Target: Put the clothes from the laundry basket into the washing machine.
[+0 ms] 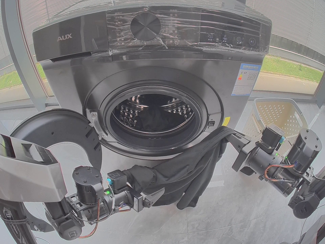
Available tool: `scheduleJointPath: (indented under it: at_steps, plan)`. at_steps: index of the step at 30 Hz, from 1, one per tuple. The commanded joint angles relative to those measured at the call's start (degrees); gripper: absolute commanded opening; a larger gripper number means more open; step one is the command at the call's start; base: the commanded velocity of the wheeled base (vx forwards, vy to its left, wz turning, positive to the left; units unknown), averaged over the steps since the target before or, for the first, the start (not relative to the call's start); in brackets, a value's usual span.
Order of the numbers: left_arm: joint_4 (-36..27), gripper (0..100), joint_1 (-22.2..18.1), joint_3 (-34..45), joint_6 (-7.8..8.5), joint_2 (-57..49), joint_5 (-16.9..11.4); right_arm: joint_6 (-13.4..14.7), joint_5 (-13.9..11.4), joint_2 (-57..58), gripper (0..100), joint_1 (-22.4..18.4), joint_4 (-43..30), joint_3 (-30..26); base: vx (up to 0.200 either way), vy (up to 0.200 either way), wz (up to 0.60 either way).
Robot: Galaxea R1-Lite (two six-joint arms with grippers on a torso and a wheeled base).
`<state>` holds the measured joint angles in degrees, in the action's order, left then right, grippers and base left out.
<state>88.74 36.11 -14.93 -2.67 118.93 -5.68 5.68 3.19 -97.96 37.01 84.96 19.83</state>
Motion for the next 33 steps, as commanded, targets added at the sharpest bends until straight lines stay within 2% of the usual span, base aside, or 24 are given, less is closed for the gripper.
scheduleJointPath:
  at_steps: [1,7,10,15,22,23,26,33]
  plan:
    - [-0.05,100,0.81,-0.54,-0.32,2.27,-0.03,0.03,0.06,-0.21,0,-0.45,0.03,0.03,0.000,0.000,0.00]
    - [-0.05,100,0.81,2.54,1.44,3.94,0.32,0.03,0.23,-1.18,0,-3.52,0.03,1.00,0.000,0.000,0.00]
    - [0.03,100,0.19,3.33,3.11,4.20,0.58,0.03,0.23,-1.79,0,-5.46,0.03,1.87,0.000,0.000,0.00]
    - [0.03,100,0.28,3.60,3.20,4.38,0.67,0.03,0.23,-1.79,0,-5.19,0.03,1.87,0.000,0.000,0.00]
    - [0.03,100,1.60,-1.15,3.11,6.31,0.32,0.03,0.41,-1.79,0,-4.40,-0.14,1.87,0.000,0.000,0.00]
    - [0.03,100,1.95,-4.14,3.02,7.19,-0.03,0.03,0.50,-1.79,0,-4.49,-0.14,1.96,0.000,0.000,0.00]
    - [0.03,100,2.65,-6.25,2.41,7.72,-0.21,0.03,0.76,-1.88,0,-4.40,-0.41,2.23,0.000,0.000,0.00]
    - [0.03,100,4.85,-13.63,2.67,11.50,-0.30,0.03,4.19,-2.76,0,-3.35,-0.84,3.63,0.000,0.000,0.00]
